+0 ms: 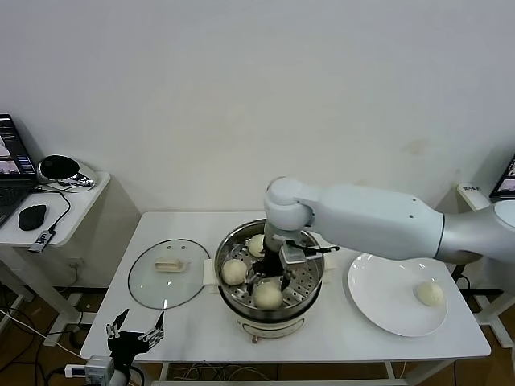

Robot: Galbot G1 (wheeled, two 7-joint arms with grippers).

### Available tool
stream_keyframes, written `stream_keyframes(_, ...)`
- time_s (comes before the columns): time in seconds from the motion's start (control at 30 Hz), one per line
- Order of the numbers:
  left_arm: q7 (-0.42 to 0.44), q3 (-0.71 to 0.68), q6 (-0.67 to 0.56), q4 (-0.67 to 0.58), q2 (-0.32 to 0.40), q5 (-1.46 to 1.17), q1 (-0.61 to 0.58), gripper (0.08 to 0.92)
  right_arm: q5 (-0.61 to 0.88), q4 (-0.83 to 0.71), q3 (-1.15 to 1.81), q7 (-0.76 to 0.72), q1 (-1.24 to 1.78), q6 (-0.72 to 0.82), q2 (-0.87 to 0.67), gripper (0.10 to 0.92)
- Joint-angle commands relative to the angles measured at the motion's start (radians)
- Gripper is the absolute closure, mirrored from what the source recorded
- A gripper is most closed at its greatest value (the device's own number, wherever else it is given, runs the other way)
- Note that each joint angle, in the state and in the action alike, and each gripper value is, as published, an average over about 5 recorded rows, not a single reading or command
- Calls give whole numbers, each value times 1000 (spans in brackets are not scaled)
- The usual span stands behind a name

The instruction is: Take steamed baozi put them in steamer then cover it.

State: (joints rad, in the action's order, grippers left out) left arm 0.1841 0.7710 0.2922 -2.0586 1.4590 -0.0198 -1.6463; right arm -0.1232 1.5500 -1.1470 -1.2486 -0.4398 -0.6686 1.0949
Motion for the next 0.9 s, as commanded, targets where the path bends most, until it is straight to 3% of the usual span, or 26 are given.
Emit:
stream_keyframes(0.03,1,0,1,1,-2,-5,0,177,87,40,67,-60,-54,166,-56,204)
stream_keyframes(0.37,12,-1,8,-11,-14,-19,3,177,315,64,53,-85,-215,653,-353,203)
stream_keyframes(0.6,16,-18,10,-24,-18,-18,-3,177,293,-36,87,-105,-178,910,-521,203)
stream_keyframes(0.9,20,-19,14,-24,-20,-22,-13,177,91,-106,248,-99,79,904,-642,203)
